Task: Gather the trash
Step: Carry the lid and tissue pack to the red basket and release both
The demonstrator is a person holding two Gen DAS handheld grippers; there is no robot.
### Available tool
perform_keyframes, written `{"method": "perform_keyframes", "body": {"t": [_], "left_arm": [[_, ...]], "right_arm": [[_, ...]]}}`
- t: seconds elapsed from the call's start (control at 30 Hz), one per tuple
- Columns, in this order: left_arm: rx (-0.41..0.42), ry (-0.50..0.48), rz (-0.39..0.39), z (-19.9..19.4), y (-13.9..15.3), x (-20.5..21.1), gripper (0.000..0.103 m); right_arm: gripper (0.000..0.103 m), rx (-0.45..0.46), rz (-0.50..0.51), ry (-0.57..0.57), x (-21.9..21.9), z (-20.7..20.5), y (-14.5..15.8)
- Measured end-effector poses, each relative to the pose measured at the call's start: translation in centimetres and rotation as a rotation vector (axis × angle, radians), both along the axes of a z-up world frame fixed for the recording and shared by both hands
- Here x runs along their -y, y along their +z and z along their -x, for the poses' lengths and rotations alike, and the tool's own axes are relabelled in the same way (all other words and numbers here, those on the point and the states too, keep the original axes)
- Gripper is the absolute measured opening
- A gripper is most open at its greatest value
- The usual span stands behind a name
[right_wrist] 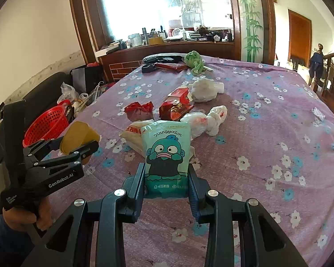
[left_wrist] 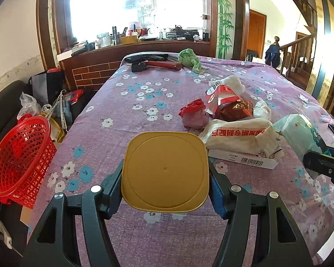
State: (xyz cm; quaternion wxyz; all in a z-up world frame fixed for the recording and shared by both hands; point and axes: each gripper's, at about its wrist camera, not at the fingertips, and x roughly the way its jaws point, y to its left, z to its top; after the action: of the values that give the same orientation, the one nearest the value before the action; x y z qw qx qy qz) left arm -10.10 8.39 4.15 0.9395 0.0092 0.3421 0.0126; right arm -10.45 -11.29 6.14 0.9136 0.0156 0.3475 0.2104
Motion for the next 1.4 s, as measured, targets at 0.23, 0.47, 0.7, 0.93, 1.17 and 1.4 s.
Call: {"method": "perform_keyframes", "body": {"t": [0.23,0.47,0.7,0.93,1.17,1.4], "left_arm": [[0.012,0.012,-0.011,0.4,0.3,-0.3,0.064],[0.022,0.022,-0.007,0.8,0.7,-1.0,0.064],[0.031,0.036,0.068,1.4,2.3,-3.9,0.064],[0.066,0.123,0.148,2.4,5.2,-10.9,0.064],[0.074,0.286,0.130,3.3,5.8,-19.5,0.064],[0.022,0.404,0.129,2.9,3.8,-26.7,0.064]], "right_arm": [[0.037,-0.003,0.007,0.009,-0.5,0.0,-0.1],[0.037,-0.013,0.010,0.022,-1.3,-0.3,-0.1],[0.037,-0.042,0.003,0.068,-3.4,-1.6,0.4],[0.037,-0.056,-0.006,0.179,-8.6,-3.0,2.4],[0.037,-0.062,-0.008,0.327,-17.2,-4.5,4.6],[0.038,-0.089,-0.009,0.440,-25.7,-6.1,5.6]]}}
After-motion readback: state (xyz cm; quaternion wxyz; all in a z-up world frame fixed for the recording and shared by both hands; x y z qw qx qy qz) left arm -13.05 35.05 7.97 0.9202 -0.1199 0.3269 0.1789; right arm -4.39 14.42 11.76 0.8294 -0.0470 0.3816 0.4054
